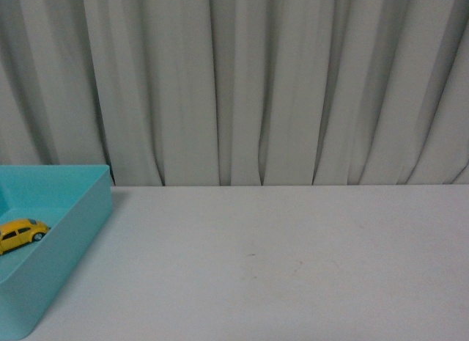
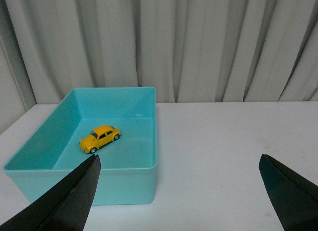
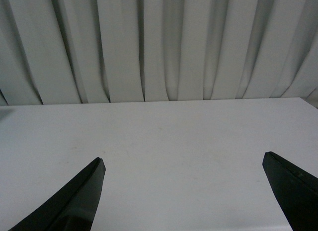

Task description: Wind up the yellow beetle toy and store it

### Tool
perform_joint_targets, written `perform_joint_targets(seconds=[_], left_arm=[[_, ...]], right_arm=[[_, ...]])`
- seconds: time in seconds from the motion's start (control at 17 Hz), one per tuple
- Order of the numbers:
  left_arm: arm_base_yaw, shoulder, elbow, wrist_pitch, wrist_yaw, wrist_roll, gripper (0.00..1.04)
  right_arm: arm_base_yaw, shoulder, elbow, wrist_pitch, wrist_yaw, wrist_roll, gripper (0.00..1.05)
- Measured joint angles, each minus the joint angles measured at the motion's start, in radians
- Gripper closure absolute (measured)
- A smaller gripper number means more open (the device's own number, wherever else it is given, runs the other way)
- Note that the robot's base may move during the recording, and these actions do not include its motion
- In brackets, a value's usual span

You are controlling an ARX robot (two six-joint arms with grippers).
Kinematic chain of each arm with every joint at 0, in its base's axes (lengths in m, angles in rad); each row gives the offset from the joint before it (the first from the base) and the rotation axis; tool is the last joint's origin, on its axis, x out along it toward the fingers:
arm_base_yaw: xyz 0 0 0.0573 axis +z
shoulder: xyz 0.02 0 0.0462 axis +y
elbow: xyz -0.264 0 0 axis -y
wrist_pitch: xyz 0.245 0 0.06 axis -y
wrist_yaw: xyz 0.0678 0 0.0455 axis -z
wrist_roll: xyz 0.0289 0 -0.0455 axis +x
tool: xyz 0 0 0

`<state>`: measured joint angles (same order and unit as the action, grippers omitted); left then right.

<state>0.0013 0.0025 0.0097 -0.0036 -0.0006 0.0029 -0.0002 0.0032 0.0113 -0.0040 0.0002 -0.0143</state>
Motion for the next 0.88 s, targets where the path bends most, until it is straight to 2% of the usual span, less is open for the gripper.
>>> perform_joint_targets(seconds=[0.88], left_arm=[[0.0, 0.0, 0.0, 0.0, 0.0, 0.0, 0.07]], right_arm=[[0.0, 0.0, 0.0, 0.0, 0.0, 0.0, 0.07]])
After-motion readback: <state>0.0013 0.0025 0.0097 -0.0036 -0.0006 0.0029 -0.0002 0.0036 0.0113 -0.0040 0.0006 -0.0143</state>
